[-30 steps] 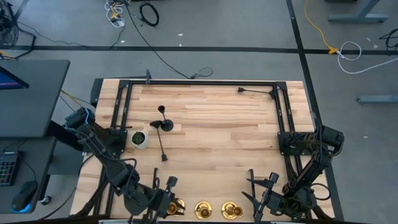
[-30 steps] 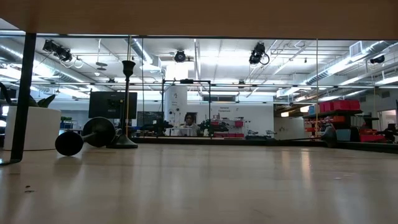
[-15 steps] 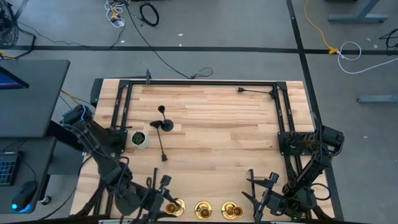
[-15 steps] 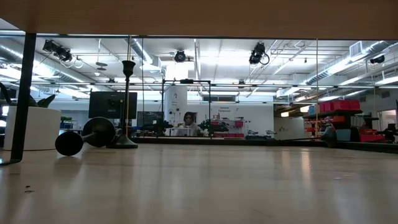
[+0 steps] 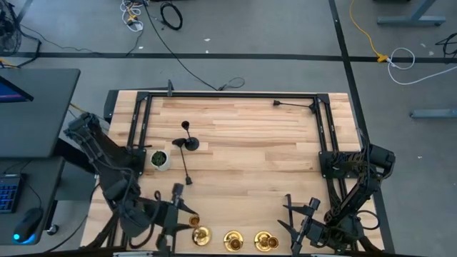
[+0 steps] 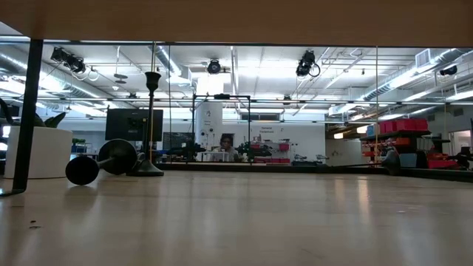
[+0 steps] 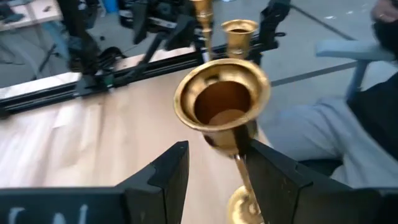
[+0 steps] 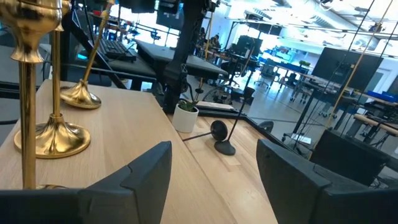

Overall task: Pick & Place candle stick holders
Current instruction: Put the middle black candlestick on the shelf

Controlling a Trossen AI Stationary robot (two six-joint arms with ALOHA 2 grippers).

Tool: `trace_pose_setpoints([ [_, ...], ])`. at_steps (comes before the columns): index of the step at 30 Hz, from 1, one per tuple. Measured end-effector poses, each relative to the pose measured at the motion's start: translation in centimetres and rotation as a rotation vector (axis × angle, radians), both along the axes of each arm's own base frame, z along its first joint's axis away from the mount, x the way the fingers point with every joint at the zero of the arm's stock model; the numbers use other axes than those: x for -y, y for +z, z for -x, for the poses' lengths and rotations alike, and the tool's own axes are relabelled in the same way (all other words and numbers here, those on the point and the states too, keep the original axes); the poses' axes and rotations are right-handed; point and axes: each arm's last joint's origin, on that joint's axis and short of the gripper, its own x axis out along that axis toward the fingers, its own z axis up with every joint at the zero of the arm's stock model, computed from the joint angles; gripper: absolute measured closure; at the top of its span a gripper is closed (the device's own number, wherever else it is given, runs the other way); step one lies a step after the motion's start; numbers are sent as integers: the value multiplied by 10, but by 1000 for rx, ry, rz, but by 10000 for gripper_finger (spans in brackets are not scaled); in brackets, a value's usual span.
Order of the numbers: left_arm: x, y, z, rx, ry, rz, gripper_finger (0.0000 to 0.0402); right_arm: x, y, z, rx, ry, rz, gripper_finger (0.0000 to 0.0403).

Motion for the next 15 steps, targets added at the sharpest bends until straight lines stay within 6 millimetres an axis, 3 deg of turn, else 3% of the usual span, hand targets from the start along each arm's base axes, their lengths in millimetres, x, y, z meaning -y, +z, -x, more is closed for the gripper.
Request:
trace_pose_setpoints([
  [9,-18,19,23,23,49,-12,239,0,0,0,0,0,0,167],
  [15,-17,19,23,16,32,3,239,0,0,0,0,0,1,167],
])
